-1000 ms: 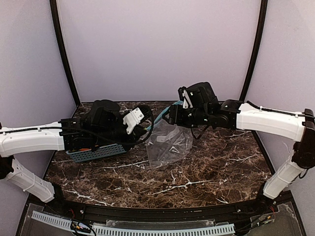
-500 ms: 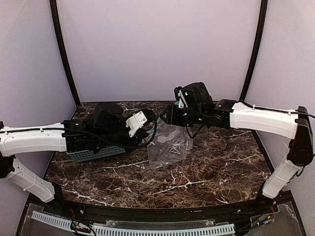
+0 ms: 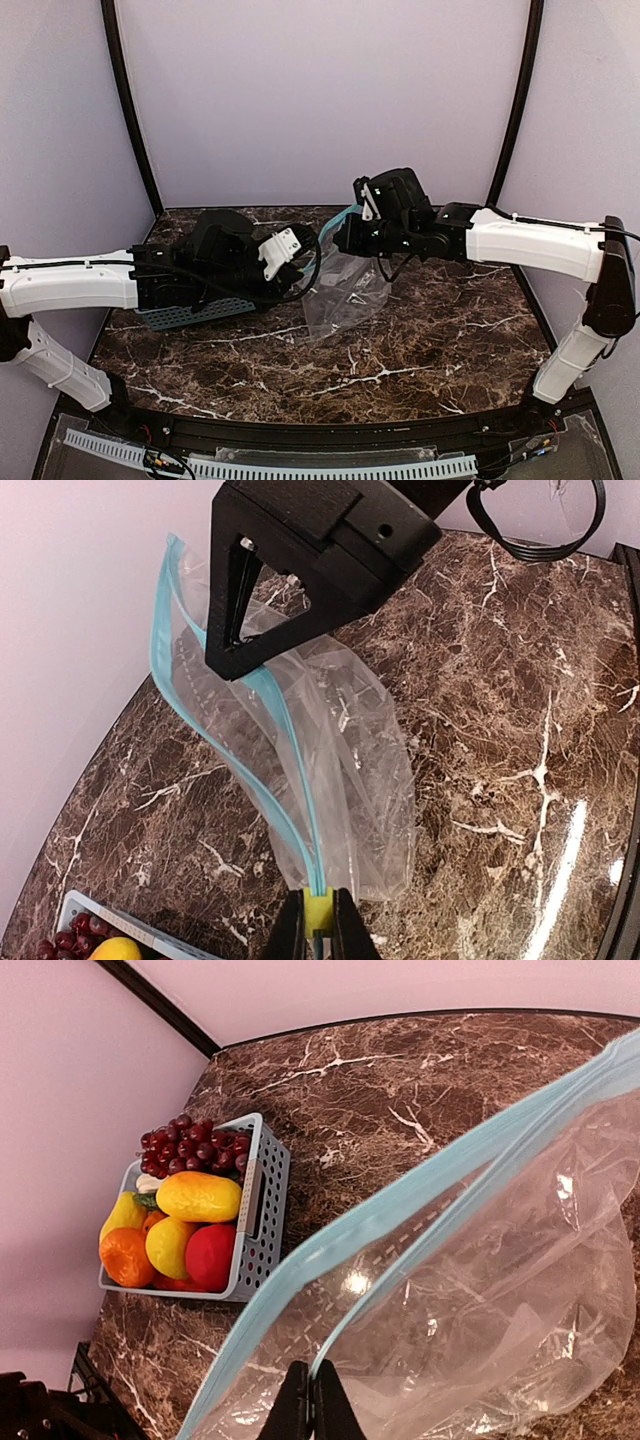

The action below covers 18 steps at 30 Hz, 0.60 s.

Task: Place the food in the zip-top bag and seal the zipper
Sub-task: Pass from the left arm to the right

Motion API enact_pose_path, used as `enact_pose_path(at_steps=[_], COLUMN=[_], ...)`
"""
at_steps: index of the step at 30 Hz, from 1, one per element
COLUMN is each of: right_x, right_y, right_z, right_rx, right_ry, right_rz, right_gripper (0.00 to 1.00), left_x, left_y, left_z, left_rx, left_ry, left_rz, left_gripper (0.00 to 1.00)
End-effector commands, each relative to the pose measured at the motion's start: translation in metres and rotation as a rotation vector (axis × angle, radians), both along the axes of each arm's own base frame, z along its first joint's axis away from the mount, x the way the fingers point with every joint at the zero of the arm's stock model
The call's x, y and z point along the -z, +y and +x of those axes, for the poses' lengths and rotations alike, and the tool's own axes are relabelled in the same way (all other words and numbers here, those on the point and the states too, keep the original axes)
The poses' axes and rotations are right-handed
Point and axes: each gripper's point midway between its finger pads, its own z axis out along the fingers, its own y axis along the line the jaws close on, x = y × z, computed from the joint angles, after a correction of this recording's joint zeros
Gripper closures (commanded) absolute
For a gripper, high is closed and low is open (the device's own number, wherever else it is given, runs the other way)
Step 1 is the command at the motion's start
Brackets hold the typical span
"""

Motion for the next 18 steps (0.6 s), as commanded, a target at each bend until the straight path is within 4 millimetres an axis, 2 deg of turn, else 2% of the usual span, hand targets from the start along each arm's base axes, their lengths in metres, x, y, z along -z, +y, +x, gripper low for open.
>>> enact_pose_path(at_steps=[1,2,3,4,5,7,10,14,18], right_x=[-0.010,-0.013,-0.020,-0.025,-0.032,-0.043,-0.056,-0.059,-0.050], right_y=[0.003,0.005,0.005,0.004,0.004,0.002,0.002,0.005,0.006], right_z=[-0.001,-0.003,-0.004,-0.005,-0.007,-0.010,-0.017,-0.034,-0.045], right_rx=[-0.011,-0.030,-0.047,-0.061,-0.077,-0.111,-0.192,-0.334,-0.393], right_ry=[-0.034,-0.050,-0.074,-0.100,-0.127,-0.186,-0.264,-0.304,-0.295], right_rz=[0.031,0.039,0.047,0.051,0.053,0.041,-0.010,-0.076,-0.091], right_gripper=[1.00,1.00,1.00,1.00,1.00,1.00,1.00,1.00,1.00], left_x=[-0.001,-0.003,-0.006,-0.010,-0.013,-0.025,-0.056,-0.090,-0.096], left_y=[-0.002,-0.003,-0.004,-0.005,-0.006,-0.008,-0.010,-0.007,-0.005], left_z=[-0.007,-0.009,-0.009,-0.011,-0.012,-0.015,-0.016,-0.009,0.002], left_rx=[0.012,0.020,0.018,0.027,0.026,0.030,0.023,0.015,-0.032], left_ry=[0.034,0.041,0.049,0.055,0.065,0.082,0.134,0.263,0.360], left_rz=[-0.020,-0.031,-0.049,-0.069,-0.089,-0.138,-0.268,-0.434,-0.497], left_gripper=[0.93,0.87,0.71,0.62,0.47,0.34,0.21,0.17,0.14])
